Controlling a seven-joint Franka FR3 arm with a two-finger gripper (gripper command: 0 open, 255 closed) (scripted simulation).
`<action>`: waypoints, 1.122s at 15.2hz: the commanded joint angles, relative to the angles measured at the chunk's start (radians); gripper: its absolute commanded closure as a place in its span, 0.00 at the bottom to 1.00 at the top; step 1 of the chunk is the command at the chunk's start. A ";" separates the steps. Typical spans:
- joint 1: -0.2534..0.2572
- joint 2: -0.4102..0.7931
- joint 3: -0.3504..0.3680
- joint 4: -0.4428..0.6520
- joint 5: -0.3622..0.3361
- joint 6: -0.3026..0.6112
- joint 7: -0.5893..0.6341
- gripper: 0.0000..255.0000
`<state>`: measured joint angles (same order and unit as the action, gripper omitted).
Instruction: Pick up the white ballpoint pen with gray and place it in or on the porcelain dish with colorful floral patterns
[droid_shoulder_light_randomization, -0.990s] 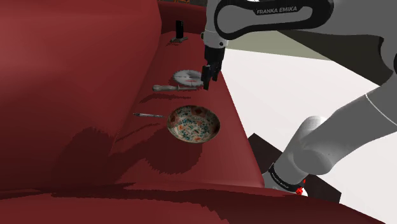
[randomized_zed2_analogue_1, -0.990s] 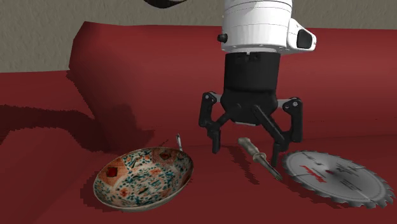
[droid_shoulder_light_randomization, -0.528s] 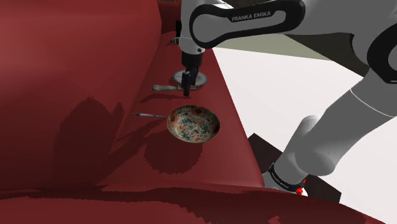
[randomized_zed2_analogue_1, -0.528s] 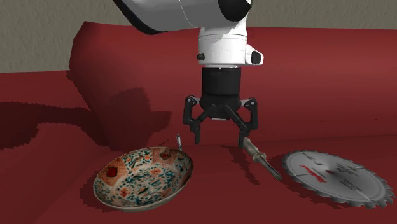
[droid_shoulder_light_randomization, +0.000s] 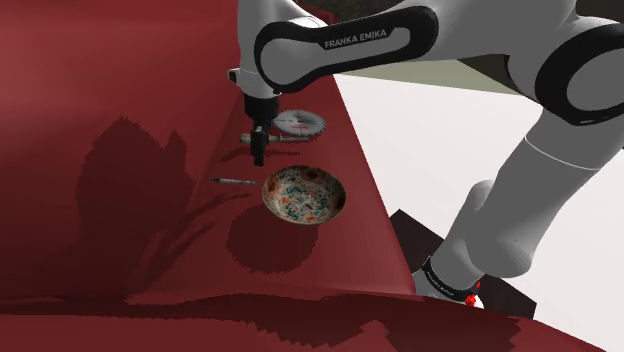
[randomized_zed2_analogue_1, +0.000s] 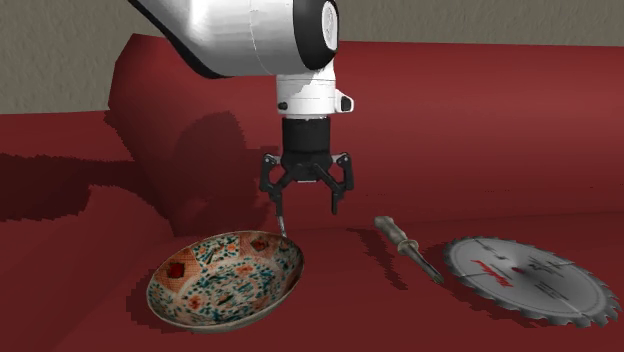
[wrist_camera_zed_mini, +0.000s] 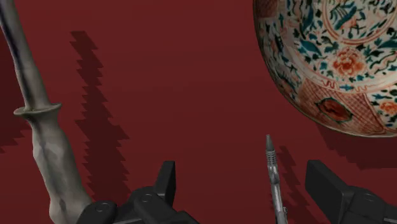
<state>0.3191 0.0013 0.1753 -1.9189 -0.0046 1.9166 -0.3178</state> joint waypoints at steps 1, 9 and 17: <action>0.022 0.047 0.022 0.040 -0.007 0.015 -0.021 0.00; 0.056 0.125 0.054 0.060 -0.025 0.083 -0.053 0.00; 0.057 0.139 0.053 0.029 -0.029 0.128 -0.050 0.00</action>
<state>0.3756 0.1405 0.2286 -1.8899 -0.0340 2.0438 -0.3676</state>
